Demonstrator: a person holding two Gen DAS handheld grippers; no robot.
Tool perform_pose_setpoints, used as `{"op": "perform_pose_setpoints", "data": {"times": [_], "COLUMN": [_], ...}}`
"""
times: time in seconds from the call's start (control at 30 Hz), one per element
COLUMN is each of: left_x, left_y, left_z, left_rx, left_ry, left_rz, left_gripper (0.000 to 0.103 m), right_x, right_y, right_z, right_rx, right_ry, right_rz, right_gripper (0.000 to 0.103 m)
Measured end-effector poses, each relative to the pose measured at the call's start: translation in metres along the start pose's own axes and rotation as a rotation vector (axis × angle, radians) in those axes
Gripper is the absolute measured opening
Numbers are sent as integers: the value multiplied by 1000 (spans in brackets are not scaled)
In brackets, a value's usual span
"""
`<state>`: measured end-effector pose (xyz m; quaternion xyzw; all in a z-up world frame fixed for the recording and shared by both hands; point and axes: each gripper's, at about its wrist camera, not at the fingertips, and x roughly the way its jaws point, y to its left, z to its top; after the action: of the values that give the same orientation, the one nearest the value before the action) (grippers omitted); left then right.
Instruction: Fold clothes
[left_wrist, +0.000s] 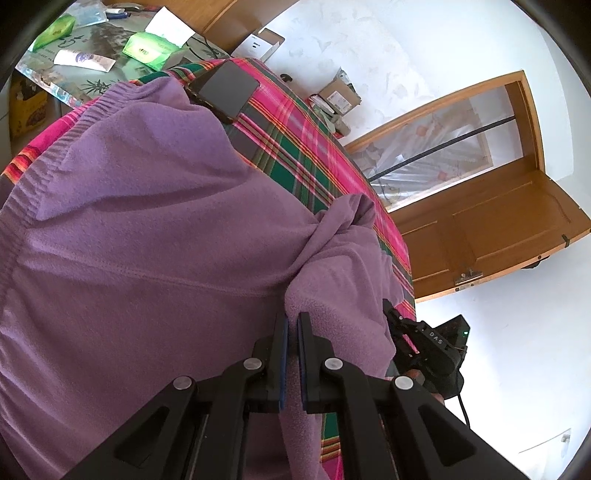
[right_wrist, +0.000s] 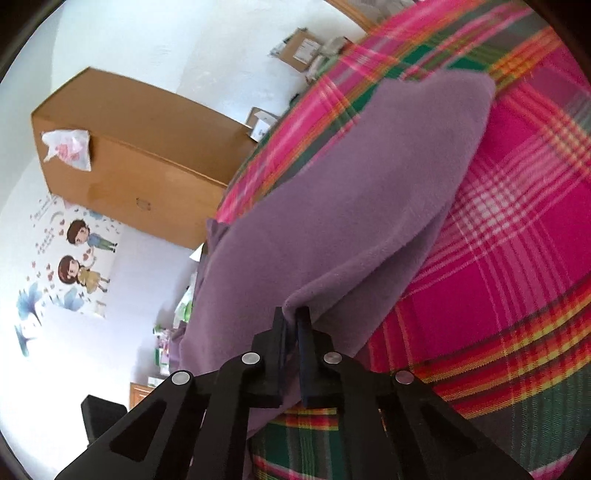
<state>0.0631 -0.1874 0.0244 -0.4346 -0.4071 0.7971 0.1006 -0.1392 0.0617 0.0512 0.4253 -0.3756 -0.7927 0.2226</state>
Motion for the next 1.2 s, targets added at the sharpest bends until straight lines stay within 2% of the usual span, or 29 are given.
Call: {"op": "perform_pose_setpoints", "data": {"times": [0.5, 0.7, 0.83, 1.1, 1.2], "left_x": [2, -1, 4, 19, 19], "left_y": [-25, -33, -35, -38, -44], "left_z": [-16, -22, -26, -33, -34], "left_rx": [71, 97, 104, 118, 150], "left_ry": [28, 30, 55, 116, 126], "left_rz": [-42, -51, -55, -51, -68], "left_gripper": [5, 5, 5, 5, 5], "right_x": [-72, -99, -117, -126, -129], "right_y": [38, 48, 51, 29, 23], "right_z": [-12, -21, -28, -50, -52], "right_rx": [-209, -241, -264, -259, -240], "right_ry": [-206, -265, -307, -302, -309], "right_rz": [-13, -1, -26, -104, -106], "right_gripper": [3, 3, 3, 3, 3]}}
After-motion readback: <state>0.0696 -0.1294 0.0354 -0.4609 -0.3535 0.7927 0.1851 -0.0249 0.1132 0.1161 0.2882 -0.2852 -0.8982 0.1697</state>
